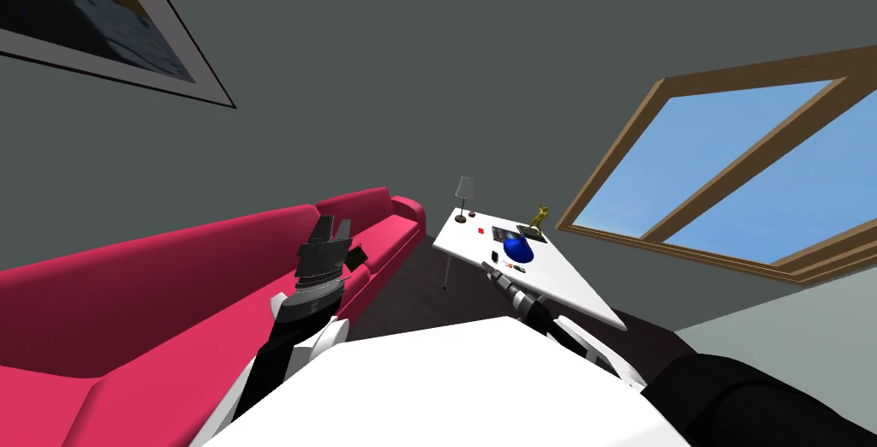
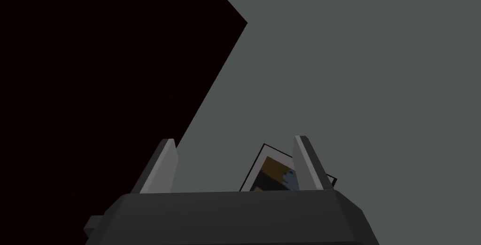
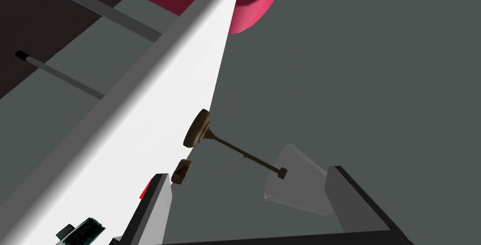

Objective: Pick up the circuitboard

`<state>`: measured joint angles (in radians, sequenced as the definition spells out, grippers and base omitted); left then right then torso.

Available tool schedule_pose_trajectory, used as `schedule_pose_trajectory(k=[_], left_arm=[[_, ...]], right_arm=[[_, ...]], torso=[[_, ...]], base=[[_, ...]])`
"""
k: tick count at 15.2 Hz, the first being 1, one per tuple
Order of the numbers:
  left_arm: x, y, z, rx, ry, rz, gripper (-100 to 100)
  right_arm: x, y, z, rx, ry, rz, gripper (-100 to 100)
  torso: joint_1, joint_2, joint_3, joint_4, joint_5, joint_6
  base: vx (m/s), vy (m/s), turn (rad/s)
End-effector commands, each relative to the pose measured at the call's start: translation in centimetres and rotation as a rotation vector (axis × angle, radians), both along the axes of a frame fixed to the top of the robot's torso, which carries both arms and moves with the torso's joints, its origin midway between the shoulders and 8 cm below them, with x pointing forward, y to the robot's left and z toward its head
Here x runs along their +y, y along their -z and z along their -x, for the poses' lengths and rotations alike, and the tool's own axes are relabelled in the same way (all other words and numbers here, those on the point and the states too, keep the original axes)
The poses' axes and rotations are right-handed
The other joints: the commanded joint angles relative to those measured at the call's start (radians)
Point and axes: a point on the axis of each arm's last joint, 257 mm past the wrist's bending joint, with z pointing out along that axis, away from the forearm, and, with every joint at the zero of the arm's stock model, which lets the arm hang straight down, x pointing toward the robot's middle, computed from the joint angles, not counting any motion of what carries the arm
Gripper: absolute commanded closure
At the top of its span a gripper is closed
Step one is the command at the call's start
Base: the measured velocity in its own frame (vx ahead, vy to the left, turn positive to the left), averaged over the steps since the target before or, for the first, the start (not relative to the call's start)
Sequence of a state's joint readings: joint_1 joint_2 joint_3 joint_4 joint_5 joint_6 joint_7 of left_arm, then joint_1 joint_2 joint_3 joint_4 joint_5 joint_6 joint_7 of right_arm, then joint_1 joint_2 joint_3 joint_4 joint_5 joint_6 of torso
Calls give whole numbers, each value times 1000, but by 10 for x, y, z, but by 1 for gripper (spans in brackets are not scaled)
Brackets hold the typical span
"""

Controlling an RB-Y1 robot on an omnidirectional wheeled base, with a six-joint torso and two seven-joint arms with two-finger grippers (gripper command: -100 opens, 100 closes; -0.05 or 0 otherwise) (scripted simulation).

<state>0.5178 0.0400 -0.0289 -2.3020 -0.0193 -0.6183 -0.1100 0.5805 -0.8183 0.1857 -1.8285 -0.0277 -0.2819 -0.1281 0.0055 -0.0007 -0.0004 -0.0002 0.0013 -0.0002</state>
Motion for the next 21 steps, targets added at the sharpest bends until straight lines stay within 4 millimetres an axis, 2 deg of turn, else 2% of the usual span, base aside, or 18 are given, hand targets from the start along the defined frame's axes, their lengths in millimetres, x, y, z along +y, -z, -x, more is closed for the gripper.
schedule_pose_trajectory(k=[1, 3, 4, 5, 6, 8, 9, 10, 11, 12, 13, 14, 15, 16, 17, 18, 19, 21], left_arm=[[0, 0, 0, 0, 0, 0, 0], [0, 0, 0, 0, 0, 0, 0], [0, 0, 0, 0, 0, 0, 0], [0, 0, 0, 0, 0, 0, 0], [0, 0, 0, 0, 0, 0, 0], [0, 0, 0, 0, 0, 0, 0], [0, 0, 0, 0, 0, 0, 0], [0, 0, 0, 0, 0, 0, 0], [0, 0, 0, 0, 0, 0, 0], [0, 0, 0, 0, 0, 0, 0], [0, 0, 0, 0, 0, 0, 0], [0, 0, 0, 0, 0, 0, 0], [0, 0, 0, 0, 0, 0, 0], [0, 0, 0, 0, 0, 0, 0], [0, 0, 0, 0, 0, 0, 0], [0, 0, 0, 0, 0, 0, 0], [0, 0, 0, 0, 0, 0, 0], [0, 0, 0, 0, 0, 0, 0]], right_arm=[[-19, 27, 13, 93, 17, 42, -100], [-22, 26, 14, 97, 7, 60, -100], [-39, 45, 25, 164, 22, 92, -100], [-41, 44, 25, 166, 17, 102, -100], [-58, 62, 38, 231, 35, 133, -100], [-78, 77, 52, 297, 48, 175, -100], [-81, 76, 52, 299, 43, 187, -100], [-100, 90, 66, 361, 63, 220, -100], [-103, 89, 66, 362, 58, 230, -100], [-123, 101, 81, 422, 78, 268, -100], [-125, 100, 81, 423, 75, 274, -100], [-145, 109, 96, 481, 96, 311, -100], [-147, 109, 95, 482, 94, 317, -100], [-168, 116, 111, 538, 115, 356, -100], [-169, 115, 111, 538, 113, 360, -100], [-190, 122, 126, 591, 136, 396, -100], [-191, 121, 126, 591, 134, 401, -100], [-234, 126, 156, 691, 177, 481, -100]], torso=[[0, 0, 0, 0, 0, 0], [1, -1, -1, 0, 0, 0], [0, -1, -1, 0, 0, 0], [0, -1, -1, 0, 0, 0], [1, -1, 0, 0, 0, 0], [2, -2, -1, 0, 0, 0], [2, -3, -1, -1, 0, 0], [1, -3, -2, -1, 0, 0], [2, -3, -2, -1, 0, 0], [1, -3, -2, -1, 0, 0], [1, -4, -2, -1, 0, 0], [0, -4, -2, -1, 0, 0], [0, -4, -2, -1, 0, 0], [0, -5, -3, -1, 0, 0], [1, -5, -3, -1, 0, 0], [0, -5, -3, -1, 0, 0], [0, -5, -3, -1, 0, 0], [-1, -6, -3, -1, 0, 0]], base=[[33, 92, 85], [34, 82, 34], [23, 84, 55], [26, 87, 58], [44, 102, 84], [52, 102, 75], [55, 88, 79], [66, 100, 94], [60, 92, 68], [67, 83, 98], [64, 74, 77], [77, 80, 84], [83, 79, 64], [99, 89, 97], [88, 75, 83], [88, 61, 83], [82, 59, 76], [118, 66, 135]])
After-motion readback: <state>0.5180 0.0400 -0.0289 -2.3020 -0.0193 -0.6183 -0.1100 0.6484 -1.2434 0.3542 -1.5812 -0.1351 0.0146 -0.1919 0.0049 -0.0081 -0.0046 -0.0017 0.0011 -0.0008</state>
